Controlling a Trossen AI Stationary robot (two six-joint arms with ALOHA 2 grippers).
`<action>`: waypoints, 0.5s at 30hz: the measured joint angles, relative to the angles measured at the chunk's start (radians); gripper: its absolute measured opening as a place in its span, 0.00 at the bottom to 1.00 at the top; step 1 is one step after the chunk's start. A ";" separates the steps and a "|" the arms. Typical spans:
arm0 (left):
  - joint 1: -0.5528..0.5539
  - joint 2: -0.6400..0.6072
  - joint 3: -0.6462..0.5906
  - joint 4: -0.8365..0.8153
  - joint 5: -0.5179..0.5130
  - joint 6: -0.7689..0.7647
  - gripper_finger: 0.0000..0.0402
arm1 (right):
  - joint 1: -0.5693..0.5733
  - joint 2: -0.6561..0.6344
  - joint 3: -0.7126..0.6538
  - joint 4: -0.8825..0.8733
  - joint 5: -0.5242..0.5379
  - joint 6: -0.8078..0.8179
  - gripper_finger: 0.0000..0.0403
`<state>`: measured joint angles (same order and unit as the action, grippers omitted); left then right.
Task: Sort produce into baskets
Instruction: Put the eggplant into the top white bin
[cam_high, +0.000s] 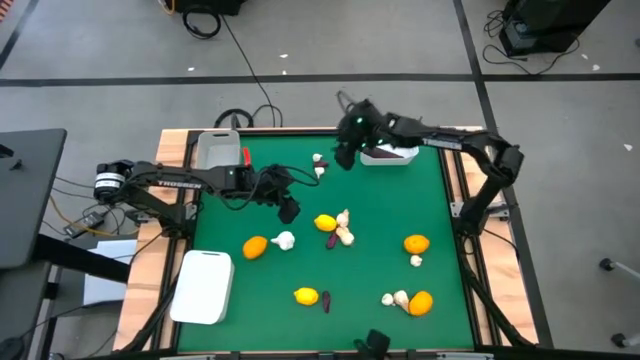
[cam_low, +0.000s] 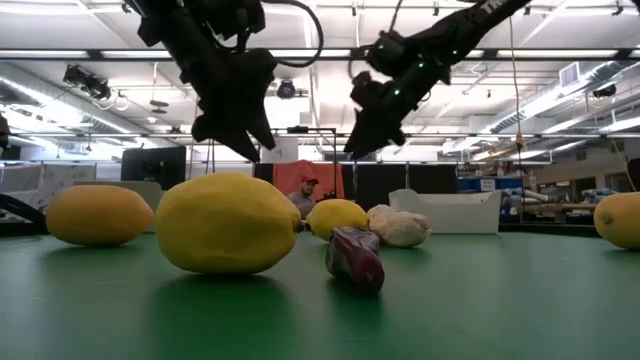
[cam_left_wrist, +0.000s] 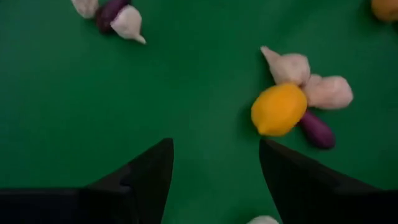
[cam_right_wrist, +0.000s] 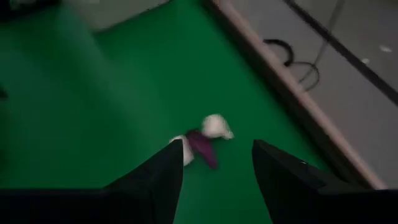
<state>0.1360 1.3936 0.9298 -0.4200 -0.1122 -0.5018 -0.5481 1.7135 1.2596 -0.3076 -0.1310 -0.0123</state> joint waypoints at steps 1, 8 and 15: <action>0.000 -0.006 0.000 -0.011 0.013 0.000 0.59 | 0.013 0.016 0.000 0.012 0.010 -0.019 0.50; 0.000 -0.058 0.000 -0.107 0.055 0.000 0.56 | 0.018 0.144 0.008 0.007 -0.003 -0.146 0.50; 0.000 -0.113 0.000 -0.186 0.049 0.025 0.56 | 0.005 0.307 0.189 -0.144 -0.043 -0.257 0.50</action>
<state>0.1356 1.2807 0.9295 -0.6063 -0.0637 -0.4771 -0.5426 2.0201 1.4483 -0.4519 -0.1738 -0.2688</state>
